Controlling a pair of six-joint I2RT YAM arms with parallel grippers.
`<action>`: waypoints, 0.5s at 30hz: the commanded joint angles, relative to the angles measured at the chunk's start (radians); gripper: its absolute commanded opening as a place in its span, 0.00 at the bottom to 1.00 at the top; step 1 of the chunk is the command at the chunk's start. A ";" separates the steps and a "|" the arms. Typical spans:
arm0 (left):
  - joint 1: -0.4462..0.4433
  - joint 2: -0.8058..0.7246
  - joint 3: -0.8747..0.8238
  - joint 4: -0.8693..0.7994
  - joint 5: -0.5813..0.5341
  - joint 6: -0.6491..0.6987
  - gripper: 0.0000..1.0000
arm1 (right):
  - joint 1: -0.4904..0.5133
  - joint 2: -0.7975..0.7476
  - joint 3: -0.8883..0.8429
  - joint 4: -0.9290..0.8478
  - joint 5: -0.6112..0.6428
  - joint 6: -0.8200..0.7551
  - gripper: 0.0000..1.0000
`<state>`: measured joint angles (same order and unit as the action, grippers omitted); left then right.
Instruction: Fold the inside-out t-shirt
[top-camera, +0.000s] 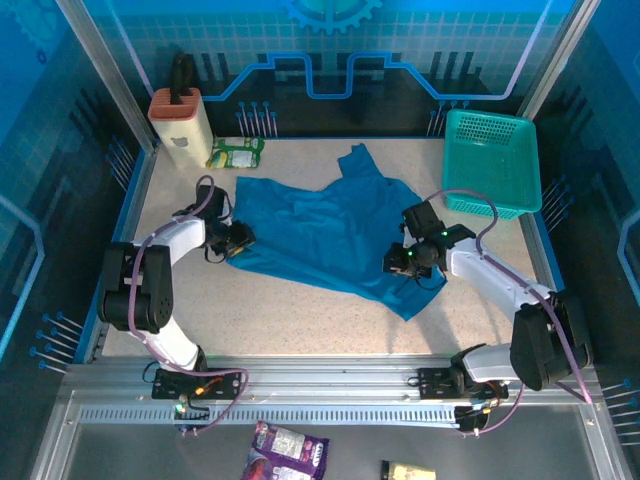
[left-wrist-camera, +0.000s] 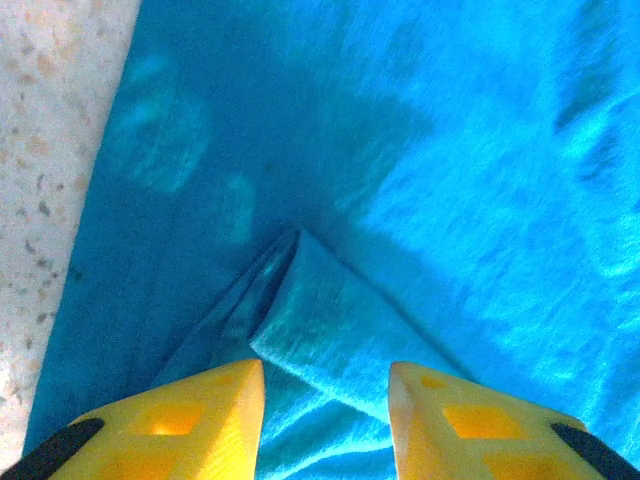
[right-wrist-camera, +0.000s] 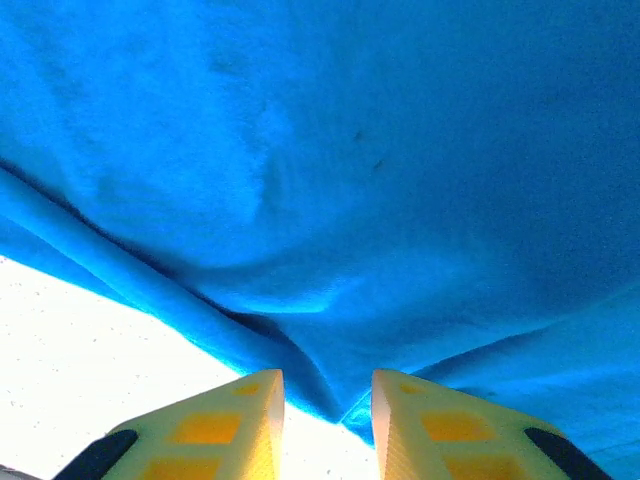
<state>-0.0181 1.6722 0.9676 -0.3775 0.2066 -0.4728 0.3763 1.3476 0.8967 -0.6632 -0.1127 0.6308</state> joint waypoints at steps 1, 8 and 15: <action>0.000 0.034 0.024 0.031 -0.023 -0.006 0.38 | -0.012 -0.026 -0.010 -0.031 -0.008 0.018 0.30; 0.000 0.097 0.068 0.017 -0.033 -0.001 0.39 | -0.012 -0.048 -0.012 -0.052 0.006 0.027 0.31; -0.001 0.072 0.054 0.003 -0.061 0.000 0.42 | -0.013 -0.063 -0.062 -0.047 0.002 0.047 0.31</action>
<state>-0.0181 1.7611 1.0096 -0.3603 0.1726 -0.4725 0.3763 1.3014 0.8478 -0.6849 -0.1120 0.6559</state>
